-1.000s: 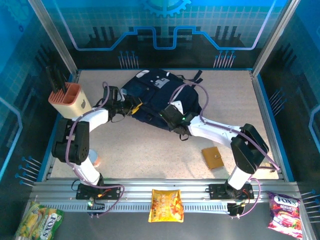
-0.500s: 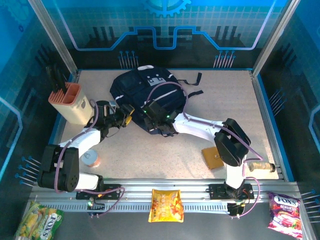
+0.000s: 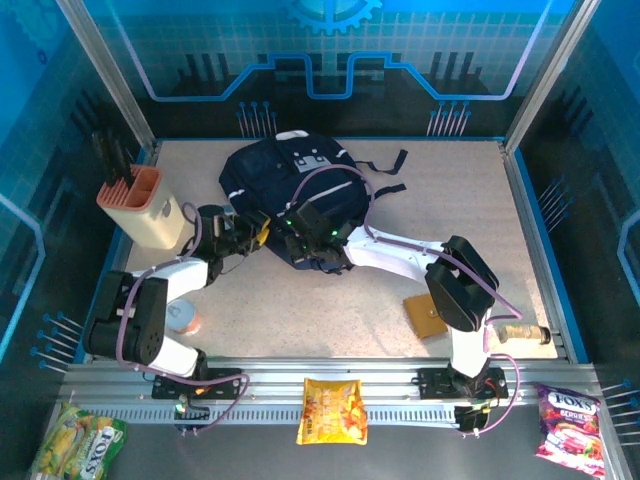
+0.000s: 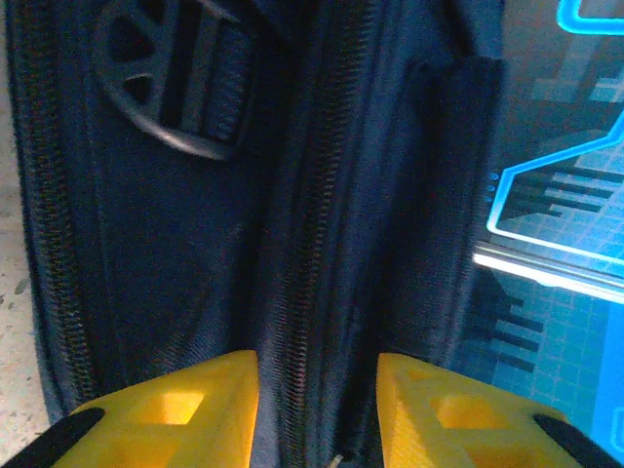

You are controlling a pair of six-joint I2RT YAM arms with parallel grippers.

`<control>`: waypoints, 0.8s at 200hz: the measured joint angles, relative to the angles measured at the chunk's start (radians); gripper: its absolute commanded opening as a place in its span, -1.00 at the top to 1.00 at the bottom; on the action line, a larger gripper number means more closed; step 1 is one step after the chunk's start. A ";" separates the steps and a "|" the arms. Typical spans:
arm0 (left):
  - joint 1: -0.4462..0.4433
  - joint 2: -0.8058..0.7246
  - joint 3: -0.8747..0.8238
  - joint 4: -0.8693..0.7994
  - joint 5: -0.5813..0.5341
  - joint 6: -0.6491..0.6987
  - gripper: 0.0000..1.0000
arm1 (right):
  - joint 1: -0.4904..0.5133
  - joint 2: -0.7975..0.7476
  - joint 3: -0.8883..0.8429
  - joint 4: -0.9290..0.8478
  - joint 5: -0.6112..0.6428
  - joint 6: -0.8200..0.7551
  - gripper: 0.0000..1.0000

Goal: Pack books, pencil case, and school supplies into a backpack

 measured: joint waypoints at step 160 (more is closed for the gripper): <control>-0.016 0.117 0.046 0.076 0.003 0.003 1.00 | -0.074 -0.106 -0.165 0.000 0.129 -0.028 0.77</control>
